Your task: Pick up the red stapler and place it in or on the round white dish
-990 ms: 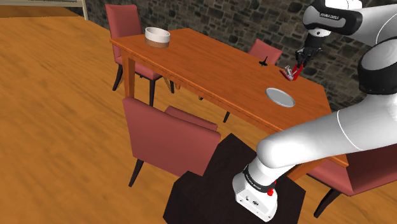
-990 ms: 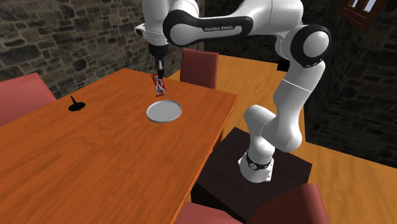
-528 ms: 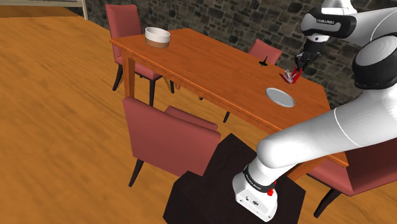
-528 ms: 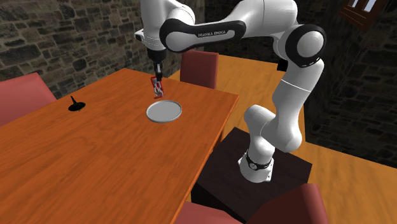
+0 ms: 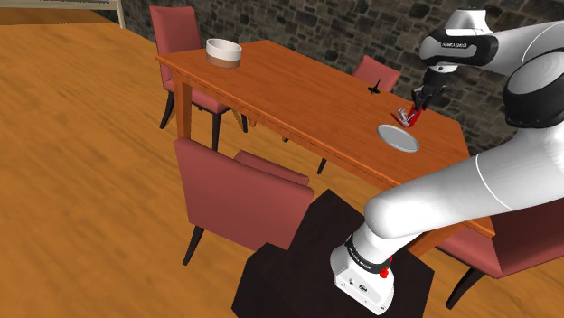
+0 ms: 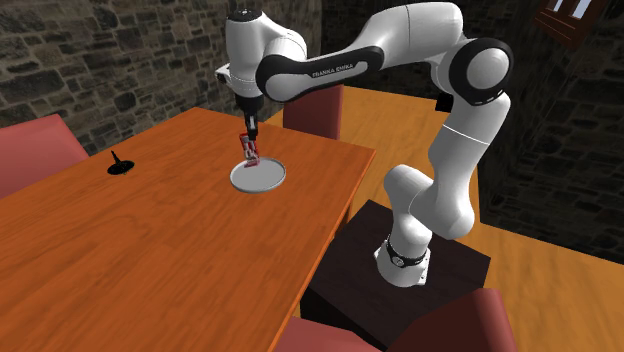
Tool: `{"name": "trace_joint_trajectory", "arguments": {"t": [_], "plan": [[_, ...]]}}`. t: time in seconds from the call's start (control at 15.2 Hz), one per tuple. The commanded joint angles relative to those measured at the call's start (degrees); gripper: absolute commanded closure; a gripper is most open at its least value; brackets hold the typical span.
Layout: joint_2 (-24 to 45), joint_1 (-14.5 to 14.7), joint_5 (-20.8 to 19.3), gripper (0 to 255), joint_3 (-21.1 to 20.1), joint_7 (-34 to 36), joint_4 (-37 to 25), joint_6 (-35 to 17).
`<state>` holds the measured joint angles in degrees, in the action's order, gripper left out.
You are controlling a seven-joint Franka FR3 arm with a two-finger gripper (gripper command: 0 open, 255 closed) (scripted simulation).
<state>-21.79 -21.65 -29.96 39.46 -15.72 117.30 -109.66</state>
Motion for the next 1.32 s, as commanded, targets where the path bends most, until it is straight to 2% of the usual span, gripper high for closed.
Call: {"name": "trace_joint_trajectory", "arguments": {"t": [0.0, 0.4, 0.92, 0.99, 1.25], "plan": [[-0.12, -0.16, -0.36, 255, 0.25, 0.43, 1.50, -1.39], [0.25, -0.47, -1.21, 255, 1.24, 1.64, 5.61, -5.75], [0.25, -0.47, -1.22, 255, 1.25, 1.64, 5.61, -5.75], [0.25, -0.47, -1.22, 0, 1.25, 1.64, 5.61, -5.75], [0.25, -0.47, -1.21, 0, 1.25, 1.64, 5.61, -5.75]]}}
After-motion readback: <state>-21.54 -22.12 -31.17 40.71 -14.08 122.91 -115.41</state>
